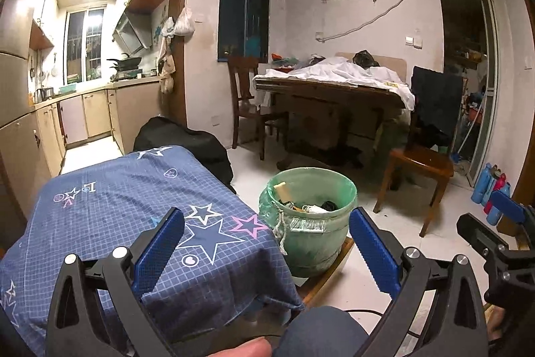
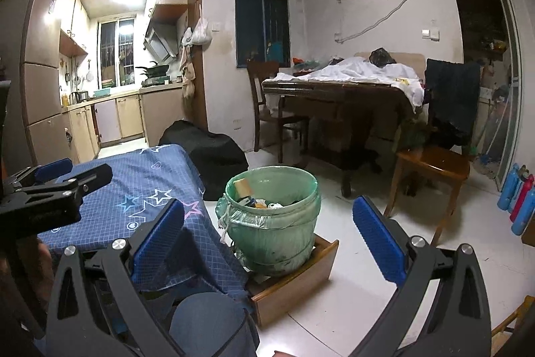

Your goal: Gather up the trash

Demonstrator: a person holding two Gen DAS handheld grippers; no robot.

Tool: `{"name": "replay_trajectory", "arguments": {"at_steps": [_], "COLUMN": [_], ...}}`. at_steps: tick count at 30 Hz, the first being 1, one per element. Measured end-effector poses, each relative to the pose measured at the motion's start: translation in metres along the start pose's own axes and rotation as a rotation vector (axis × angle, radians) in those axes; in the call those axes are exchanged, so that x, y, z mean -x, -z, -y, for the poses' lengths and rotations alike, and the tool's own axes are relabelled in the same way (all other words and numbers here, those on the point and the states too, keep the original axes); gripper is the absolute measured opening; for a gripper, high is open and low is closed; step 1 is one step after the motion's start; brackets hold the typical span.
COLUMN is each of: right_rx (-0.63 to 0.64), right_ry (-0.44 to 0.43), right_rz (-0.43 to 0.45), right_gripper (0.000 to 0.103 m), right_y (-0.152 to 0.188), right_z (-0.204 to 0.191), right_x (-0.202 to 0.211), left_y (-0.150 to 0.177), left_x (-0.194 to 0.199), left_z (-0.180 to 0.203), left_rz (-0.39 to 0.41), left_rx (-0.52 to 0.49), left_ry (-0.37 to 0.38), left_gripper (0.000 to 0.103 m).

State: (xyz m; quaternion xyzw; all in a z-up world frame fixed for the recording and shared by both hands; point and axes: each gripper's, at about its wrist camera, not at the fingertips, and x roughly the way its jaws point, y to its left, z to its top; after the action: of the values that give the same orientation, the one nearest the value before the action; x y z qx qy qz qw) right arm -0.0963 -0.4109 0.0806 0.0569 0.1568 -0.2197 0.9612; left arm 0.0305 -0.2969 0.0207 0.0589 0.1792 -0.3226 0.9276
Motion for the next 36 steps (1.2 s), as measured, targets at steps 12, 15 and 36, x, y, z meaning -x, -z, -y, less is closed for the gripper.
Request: {"name": "replay_trajectory", "arguments": {"at_steps": [12, 15, 36], "right_rx": [0.008, 0.014, 0.02], "right_ry": [0.05, 0.051, 0.042], "right_rz": [0.051, 0.056, 0.061], "right_gripper": [0.098, 0.098, 0.098], "right_y": [0.005, 0.005, 0.012], "right_z": [0.0, 0.001, -0.003], "right_x": [0.017, 0.018, 0.017], "left_y": [0.004, 0.007, 0.01], "left_x": [0.0, -0.003, 0.006], "left_z": [0.014, 0.016, 0.024], "left_rz": [-0.015, -0.021, 0.066], "left_rx": [-0.016, -0.018, -0.034], "left_ry": [0.034, 0.032, 0.053], "left_gripper": [0.098, 0.098, 0.098]}}
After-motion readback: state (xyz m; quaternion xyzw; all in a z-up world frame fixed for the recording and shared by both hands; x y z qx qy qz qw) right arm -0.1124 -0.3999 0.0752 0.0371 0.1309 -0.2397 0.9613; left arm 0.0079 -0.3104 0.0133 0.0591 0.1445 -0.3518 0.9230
